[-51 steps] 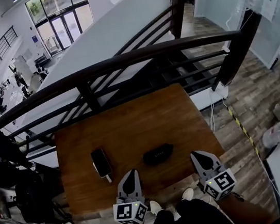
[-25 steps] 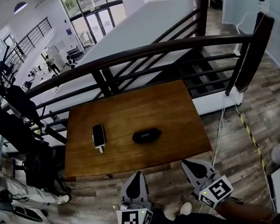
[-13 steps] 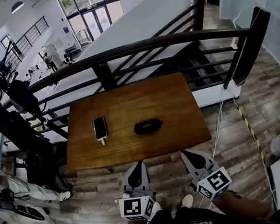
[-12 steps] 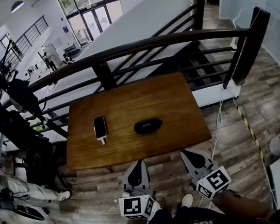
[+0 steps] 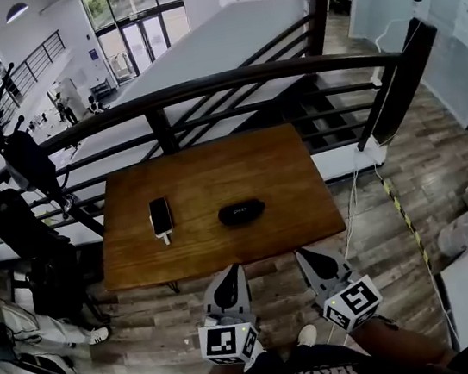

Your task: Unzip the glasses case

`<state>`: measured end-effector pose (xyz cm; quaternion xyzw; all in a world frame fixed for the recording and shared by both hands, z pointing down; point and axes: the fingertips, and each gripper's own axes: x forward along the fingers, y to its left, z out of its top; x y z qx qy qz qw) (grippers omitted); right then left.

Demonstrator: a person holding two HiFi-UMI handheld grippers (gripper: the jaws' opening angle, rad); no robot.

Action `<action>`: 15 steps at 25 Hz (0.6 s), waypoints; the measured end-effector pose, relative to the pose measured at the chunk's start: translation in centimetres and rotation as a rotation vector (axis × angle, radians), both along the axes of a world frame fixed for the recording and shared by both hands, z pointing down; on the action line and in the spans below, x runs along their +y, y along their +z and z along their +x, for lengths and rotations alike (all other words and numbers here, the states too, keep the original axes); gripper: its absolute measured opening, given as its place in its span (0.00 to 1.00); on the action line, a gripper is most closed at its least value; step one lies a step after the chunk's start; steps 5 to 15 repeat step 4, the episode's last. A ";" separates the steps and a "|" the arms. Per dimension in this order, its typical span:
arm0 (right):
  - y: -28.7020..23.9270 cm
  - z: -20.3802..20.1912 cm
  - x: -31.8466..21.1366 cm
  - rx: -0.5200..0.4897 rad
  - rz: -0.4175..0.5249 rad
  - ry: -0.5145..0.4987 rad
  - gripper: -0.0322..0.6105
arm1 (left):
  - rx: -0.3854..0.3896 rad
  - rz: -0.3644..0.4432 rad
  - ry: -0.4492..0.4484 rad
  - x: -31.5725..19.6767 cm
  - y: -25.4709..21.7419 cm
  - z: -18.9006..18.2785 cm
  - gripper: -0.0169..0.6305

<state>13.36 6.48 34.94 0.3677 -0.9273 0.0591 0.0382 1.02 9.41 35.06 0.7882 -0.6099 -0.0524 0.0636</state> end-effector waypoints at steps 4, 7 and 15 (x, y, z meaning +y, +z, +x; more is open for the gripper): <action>0.1 -0.7 0.6 0.006 -0.013 0.004 0.05 | 0.006 -0.010 0.002 0.5 -0.3 -0.7 0.03; 0.1 -0.7 0.6 0.006 -0.013 0.004 0.05 | 0.006 -0.010 0.002 0.5 -0.3 -0.7 0.03; 0.1 -0.7 0.6 0.006 -0.013 0.004 0.05 | 0.006 -0.010 0.002 0.5 -0.3 -0.7 0.03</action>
